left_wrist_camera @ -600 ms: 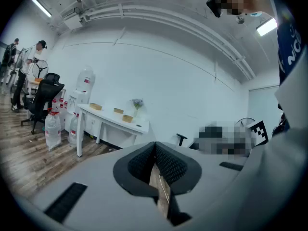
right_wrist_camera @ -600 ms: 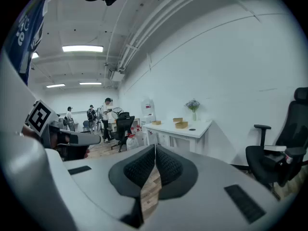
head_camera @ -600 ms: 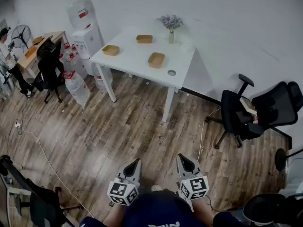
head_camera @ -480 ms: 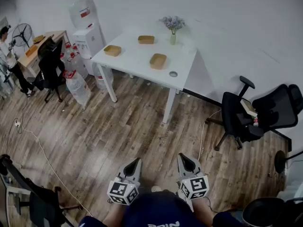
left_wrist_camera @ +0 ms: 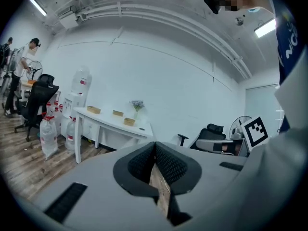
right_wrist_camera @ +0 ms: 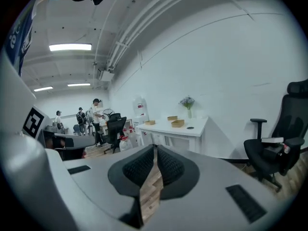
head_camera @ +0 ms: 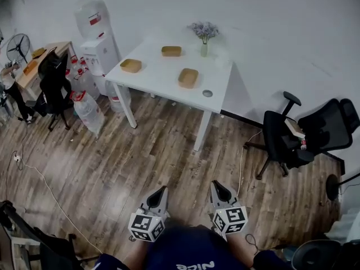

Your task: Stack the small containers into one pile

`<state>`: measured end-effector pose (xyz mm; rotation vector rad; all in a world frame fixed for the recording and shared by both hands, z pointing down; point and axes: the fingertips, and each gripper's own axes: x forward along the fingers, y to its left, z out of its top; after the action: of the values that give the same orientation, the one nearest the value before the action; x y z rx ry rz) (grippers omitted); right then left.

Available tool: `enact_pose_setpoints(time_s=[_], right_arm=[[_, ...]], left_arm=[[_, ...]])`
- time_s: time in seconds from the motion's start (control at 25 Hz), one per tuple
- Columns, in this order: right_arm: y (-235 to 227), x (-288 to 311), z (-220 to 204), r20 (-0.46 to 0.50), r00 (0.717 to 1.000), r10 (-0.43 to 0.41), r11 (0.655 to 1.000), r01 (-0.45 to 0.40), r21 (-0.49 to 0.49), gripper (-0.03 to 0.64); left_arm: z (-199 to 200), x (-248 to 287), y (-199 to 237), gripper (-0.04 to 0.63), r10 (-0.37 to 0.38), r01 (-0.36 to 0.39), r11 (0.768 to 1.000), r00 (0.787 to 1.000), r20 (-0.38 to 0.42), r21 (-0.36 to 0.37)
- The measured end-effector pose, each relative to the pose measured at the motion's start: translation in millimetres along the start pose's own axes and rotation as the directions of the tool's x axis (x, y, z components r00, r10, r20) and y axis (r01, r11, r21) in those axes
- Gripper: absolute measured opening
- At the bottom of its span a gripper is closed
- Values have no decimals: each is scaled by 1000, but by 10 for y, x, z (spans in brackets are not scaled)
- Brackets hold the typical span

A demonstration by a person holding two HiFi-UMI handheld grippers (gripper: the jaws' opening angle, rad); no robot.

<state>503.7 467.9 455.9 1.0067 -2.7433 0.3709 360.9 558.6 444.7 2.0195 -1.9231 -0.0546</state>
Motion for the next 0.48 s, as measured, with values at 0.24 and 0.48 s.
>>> enact_pose_setpoints(time_s=[0.24,0.48], right_arm=[[175,379,23,-7,998,-55,997,56,50,54],[539,683,-107,-29,997,-71,993,73,88,54]], left_arm=[[132,139,460,19,-72,72,997,997,-26,13],[170,171,795,18,-138,140,989,989,-56,40]])
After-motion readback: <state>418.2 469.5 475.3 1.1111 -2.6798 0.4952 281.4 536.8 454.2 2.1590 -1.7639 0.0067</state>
